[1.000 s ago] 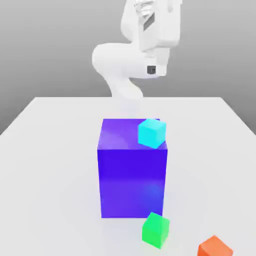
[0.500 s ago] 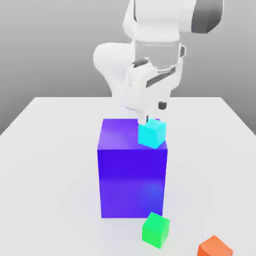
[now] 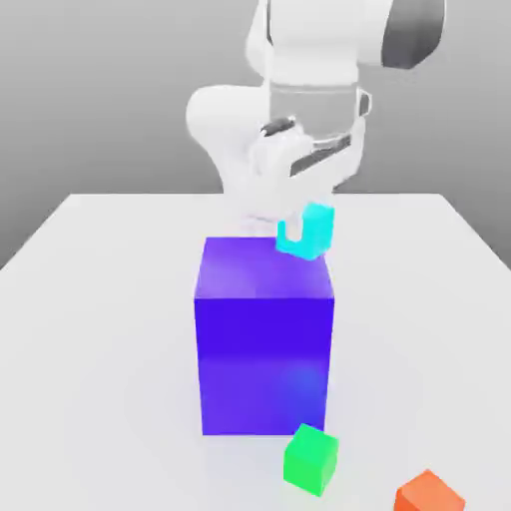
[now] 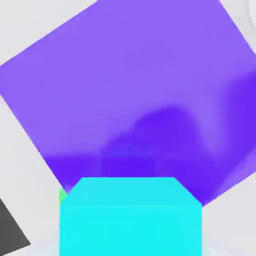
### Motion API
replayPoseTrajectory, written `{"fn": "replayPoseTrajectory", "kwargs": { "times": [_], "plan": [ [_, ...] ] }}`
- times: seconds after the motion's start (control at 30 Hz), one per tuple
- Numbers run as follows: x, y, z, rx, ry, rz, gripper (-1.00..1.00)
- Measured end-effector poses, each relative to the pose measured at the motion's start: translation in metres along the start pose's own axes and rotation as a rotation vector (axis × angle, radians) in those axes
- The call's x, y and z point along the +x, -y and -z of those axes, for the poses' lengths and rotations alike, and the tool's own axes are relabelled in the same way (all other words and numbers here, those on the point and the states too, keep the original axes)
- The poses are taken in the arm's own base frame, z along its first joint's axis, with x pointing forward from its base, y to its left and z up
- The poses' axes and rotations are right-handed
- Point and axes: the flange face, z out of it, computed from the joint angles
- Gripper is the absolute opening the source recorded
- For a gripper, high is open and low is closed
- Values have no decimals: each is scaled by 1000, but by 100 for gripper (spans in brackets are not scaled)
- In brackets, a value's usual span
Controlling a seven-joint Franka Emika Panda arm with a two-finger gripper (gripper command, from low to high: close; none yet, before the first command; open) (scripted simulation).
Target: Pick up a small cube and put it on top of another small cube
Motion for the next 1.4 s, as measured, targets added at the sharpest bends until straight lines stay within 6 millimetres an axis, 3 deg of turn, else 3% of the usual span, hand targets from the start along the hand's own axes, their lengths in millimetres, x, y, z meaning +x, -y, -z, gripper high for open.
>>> {"fn": "replayPoseTrajectory", "kwargs": {
  "times": [0.23, 0.47, 0.63, 0.77, 0.93, 0.97, 1.2, 1.37, 1.4],
  "plan": [
    [-44, -52, -45, 51, -23, 378, -100],
    [-70, -128, -104, 64, -23, 787, -100],
    [-70, -194, -150, 42, -5, 1089, -100],
    [-58, -248, -188, 3, 19, 1327, -100],
    [-54, -266, -248, -13, 29, 1393, -100],
    [-53, -266, -259, -12, 28, 1395, 100],
    [-53, -266, -261, -12, 26, 1396, 100],
    [-53, -264, -207, -12, 26, 1401, 100],
    [-61, -263, -203, -12, 26, 1422, 100]
  ]
}}
